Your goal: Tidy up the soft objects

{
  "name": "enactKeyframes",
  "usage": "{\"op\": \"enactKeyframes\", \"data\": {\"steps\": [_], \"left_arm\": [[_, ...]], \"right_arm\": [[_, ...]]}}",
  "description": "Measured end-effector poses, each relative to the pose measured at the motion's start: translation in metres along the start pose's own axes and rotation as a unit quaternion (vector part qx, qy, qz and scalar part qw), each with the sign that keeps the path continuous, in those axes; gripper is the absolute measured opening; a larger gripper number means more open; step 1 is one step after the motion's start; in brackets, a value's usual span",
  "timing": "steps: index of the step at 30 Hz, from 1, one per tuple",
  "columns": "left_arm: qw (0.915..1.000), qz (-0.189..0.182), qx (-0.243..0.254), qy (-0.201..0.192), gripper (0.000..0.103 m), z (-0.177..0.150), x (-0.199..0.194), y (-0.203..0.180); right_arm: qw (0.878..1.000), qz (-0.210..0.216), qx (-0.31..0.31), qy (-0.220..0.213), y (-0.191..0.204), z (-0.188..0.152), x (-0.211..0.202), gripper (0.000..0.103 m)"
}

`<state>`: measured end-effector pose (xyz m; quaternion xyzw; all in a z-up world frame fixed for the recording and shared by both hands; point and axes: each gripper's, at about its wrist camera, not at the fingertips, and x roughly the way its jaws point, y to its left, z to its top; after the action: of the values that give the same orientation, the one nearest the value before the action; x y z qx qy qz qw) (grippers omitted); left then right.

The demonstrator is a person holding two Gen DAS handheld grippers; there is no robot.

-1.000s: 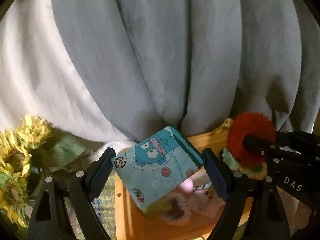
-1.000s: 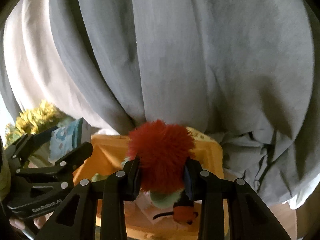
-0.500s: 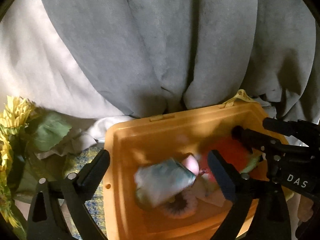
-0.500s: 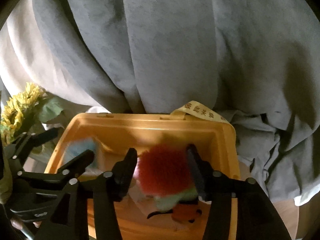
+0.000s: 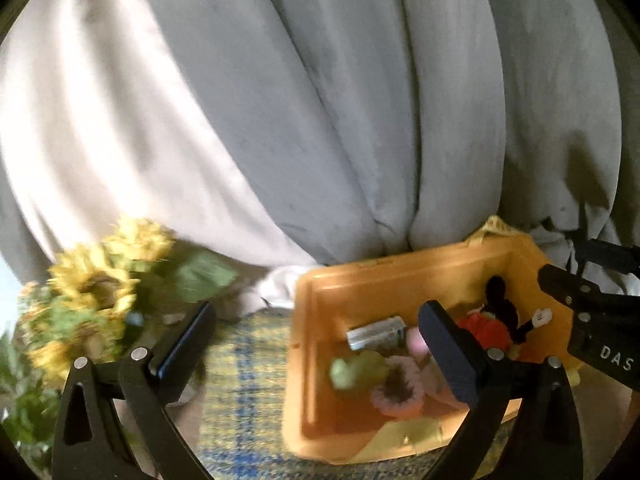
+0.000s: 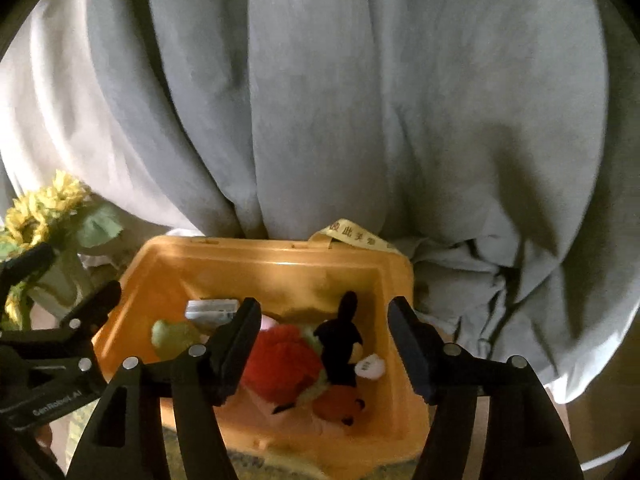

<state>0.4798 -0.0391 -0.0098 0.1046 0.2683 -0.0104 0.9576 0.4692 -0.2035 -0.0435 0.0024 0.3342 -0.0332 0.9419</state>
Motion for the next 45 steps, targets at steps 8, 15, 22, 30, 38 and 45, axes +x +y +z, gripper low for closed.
{"op": "enactKeyframes", "data": {"steps": [8,15,22,30,38,45], "left_arm": [[0.9986,0.012,-0.038,-0.036,0.103,-0.021,-0.071,0.016],[0.9966,0.025,-0.049,-0.062,0.103,-0.044,-0.128,0.024],[0.9959,0.017,-0.043,-0.078,0.103,-0.066,-0.17,0.039],[0.9951,-0.02,-0.02,-0.094,0.103,-0.085,-0.196,0.057],[0.9924,-0.038,-0.008,-0.116,0.103,-0.101,-0.226,0.068],[0.9917,-0.03,-0.01,-0.125,0.103,-0.116,-0.26,0.057]], "right_arm": [[0.998,0.004,0.009,-0.062,0.006,-0.024,-0.074,0.082],[0.996,0.021,0.017,-0.082,0.015,-0.055,-0.121,0.084],[0.995,0.011,0.019,-0.099,0.03,-0.084,-0.157,0.084],[0.992,-0.023,0.024,-0.123,0.059,-0.108,-0.205,0.084],[0.989,-0.054,0.043,-0.131,0.073,-0.131,-0.239,0.086],[0.987,-0.052,0.043,-0.145,0.069,-0.145,-0.27,0.086]]}}
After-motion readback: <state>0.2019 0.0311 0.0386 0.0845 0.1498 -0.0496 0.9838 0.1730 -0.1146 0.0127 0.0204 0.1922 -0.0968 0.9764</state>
